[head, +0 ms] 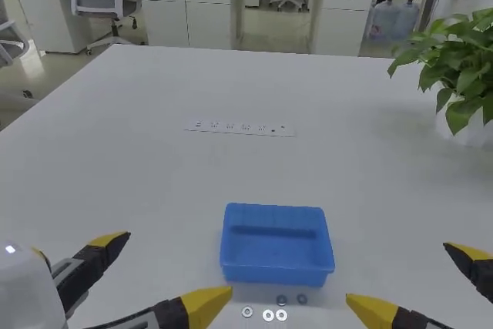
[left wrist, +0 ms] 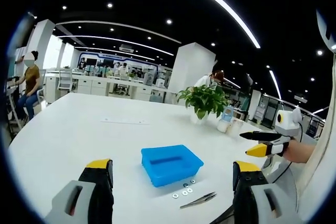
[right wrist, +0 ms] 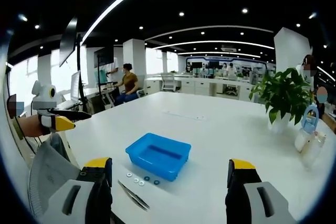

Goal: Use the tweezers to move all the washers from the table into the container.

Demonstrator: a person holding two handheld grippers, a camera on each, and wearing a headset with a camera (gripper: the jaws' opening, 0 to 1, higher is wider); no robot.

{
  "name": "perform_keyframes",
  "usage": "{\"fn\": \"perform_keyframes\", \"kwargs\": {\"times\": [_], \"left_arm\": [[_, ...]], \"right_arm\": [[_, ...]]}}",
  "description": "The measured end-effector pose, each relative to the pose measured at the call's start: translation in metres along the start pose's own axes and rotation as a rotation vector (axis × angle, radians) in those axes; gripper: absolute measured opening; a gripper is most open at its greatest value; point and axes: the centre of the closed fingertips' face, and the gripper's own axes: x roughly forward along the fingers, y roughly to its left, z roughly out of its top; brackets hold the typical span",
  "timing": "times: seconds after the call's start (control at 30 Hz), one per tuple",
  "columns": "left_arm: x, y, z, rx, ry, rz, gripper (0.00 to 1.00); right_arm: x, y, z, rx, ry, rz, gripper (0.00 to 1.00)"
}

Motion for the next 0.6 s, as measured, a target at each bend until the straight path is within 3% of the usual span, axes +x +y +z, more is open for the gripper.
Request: {"fn": "perform_keyframes", "kwargs": {"times": [0.27,0.47,0.53,0.6], "left_arm": [[-0.009,-0.006,0.000,0.006,0.000,-0.006,0.97],[-0.015,-0.007,0.005,0.014,-0.017,0.005,0.93],[-0.015,-0.008,0.002,0.008,-0.004,-0.008,0.87],[-0.013,-0.007,-0.008,0.015,0.040,-0.006,0.81]], "right_arm": [[-0.005,0.007,-0.002,-0.005,0.010,0.022,0.89],[-0.007,0.011,-0.005,-0.037,0.015,0.035,0.82],[-0.006,0.013,-0.007,-0.063,0.028,0.046,0.77],[-0.005,0.016,-0.008,-0.091,0.035,0.065,0.73]]}}
